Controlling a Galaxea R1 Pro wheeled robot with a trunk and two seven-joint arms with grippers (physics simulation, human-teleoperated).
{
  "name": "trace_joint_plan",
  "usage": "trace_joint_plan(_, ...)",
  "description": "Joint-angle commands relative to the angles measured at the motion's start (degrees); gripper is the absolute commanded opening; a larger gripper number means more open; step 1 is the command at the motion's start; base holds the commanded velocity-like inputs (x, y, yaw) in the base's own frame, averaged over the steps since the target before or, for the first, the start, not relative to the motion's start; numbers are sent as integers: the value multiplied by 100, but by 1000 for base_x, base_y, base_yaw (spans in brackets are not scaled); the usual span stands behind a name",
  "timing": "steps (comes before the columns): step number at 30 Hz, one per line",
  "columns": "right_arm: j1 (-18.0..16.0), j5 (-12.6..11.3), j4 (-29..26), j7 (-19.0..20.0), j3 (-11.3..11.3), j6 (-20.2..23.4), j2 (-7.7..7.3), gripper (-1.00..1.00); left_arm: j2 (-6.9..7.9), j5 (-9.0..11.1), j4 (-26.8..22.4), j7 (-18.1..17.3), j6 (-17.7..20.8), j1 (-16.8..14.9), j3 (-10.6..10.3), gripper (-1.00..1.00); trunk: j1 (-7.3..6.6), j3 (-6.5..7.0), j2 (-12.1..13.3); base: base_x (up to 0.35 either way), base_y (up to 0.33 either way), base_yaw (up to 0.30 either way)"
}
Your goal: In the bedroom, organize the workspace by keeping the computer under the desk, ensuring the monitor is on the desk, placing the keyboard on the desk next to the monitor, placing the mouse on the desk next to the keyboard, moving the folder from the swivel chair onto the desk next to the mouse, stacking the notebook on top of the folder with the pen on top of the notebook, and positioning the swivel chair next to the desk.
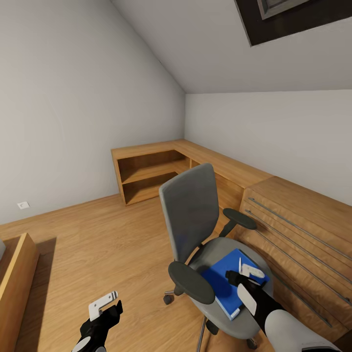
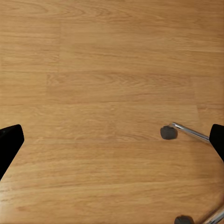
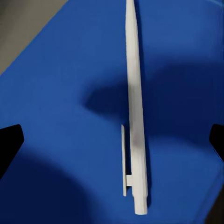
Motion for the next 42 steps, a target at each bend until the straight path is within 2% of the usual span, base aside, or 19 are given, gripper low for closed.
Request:
trace_joint_plan(1, -1, -46, -14, -38, 35, 40, -16, 100, 6, 28, -9, 45, 17, -4, -16, 100, 0, -6, -3, 0, 0, 0)
trace_joint_plan(9, -1, -191, -12, -34, 36, 139, -77, 100, 5, 27, -9, 45, 17, -4, -16, 100, 0, -6, -3, 0, 0, 0)
trace_joint_plan(26, -1, -217, -11, -24, 36, 174, -88, 100, 5, 35, -9, 45, 16, -4, -16, 100, 0, -6, -3, 0, 0, 0)
trace_joint_plan(32, -1, -215, -11, -23, 36, 174, -88, 100, 4, 30, -9, 45, 16, -5, -16, 100, 131, -113, -244, 0, 0, 0)
trace_joint_plan(42, -1, -217, -11, -23, 36, 174, -88, 100, 4, 38, -9, 45, 17, -4, -16, 100, 153, -131, -284, 0, 0, 0)
